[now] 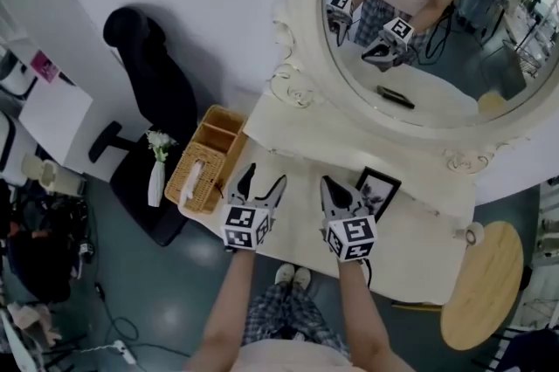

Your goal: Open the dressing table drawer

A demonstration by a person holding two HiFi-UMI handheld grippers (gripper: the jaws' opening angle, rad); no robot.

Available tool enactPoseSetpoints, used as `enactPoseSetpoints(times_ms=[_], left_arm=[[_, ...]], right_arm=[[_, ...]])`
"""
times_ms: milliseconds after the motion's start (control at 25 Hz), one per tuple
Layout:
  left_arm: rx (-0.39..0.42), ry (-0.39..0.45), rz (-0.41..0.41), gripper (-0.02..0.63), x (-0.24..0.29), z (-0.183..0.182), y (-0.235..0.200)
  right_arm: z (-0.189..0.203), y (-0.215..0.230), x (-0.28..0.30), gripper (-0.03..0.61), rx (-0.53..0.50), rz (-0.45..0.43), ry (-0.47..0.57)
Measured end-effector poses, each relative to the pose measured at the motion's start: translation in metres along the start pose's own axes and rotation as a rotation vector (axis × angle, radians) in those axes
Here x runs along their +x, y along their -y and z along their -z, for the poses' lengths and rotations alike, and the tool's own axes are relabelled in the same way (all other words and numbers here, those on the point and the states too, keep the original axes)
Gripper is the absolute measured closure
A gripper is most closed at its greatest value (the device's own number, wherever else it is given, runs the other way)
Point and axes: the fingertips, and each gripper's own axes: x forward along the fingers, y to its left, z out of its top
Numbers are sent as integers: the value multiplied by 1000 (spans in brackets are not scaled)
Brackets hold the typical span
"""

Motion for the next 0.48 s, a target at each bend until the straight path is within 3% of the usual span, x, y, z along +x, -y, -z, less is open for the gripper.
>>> enactPoseSetpoints(times_ms=[480], left_arm=[[-63,-95,-70,290,61,47,-36]], right_arm=[[58,0,70,561,27,-5,-136]])
